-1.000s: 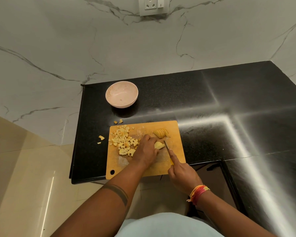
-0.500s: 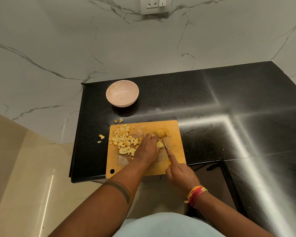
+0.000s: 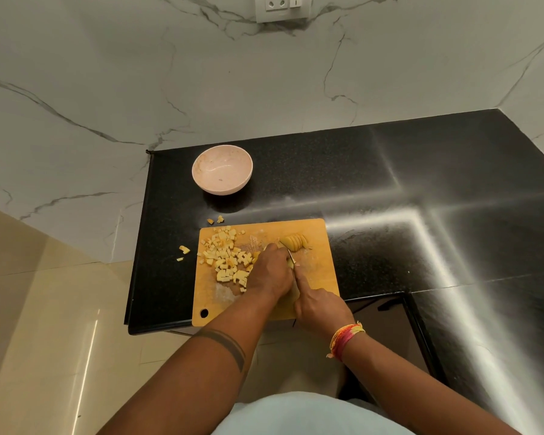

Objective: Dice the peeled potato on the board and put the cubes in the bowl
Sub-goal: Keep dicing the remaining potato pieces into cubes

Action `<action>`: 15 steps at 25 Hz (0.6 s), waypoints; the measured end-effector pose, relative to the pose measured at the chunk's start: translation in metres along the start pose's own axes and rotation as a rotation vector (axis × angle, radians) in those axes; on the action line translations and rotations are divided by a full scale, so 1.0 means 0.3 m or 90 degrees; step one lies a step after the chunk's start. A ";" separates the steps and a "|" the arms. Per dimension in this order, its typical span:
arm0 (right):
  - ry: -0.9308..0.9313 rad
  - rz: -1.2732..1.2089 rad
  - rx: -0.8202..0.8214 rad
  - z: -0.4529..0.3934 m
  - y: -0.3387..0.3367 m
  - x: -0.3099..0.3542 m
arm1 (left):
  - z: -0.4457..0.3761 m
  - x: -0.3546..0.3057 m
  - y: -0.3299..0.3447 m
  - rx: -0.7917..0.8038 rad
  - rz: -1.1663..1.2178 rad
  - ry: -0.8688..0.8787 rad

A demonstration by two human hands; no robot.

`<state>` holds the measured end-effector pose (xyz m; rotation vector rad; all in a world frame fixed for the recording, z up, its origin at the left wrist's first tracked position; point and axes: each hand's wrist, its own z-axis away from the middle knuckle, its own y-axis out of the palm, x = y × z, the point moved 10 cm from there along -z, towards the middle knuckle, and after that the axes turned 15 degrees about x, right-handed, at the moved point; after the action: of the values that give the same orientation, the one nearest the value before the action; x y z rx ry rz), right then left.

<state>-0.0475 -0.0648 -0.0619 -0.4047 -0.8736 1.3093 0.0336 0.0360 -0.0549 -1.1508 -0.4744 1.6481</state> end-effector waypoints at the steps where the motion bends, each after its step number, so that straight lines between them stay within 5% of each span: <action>1: -0.002 0.002 0.002 0.012 0.009 -0.004 | -0.001 -0.001 0.000 -0.003 0.004 -0.004; 15: -0.019 -0.039 -0.015 0.122 0.071 -0.049 | 0.037 0.015 0.010 -0.015 0.018 0.025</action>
<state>-0.0891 -0.0810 -0.0588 -0.3745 -0.9212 1.2524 0.0225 0.0413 -0.0543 -1.2099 -0.4558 1.6451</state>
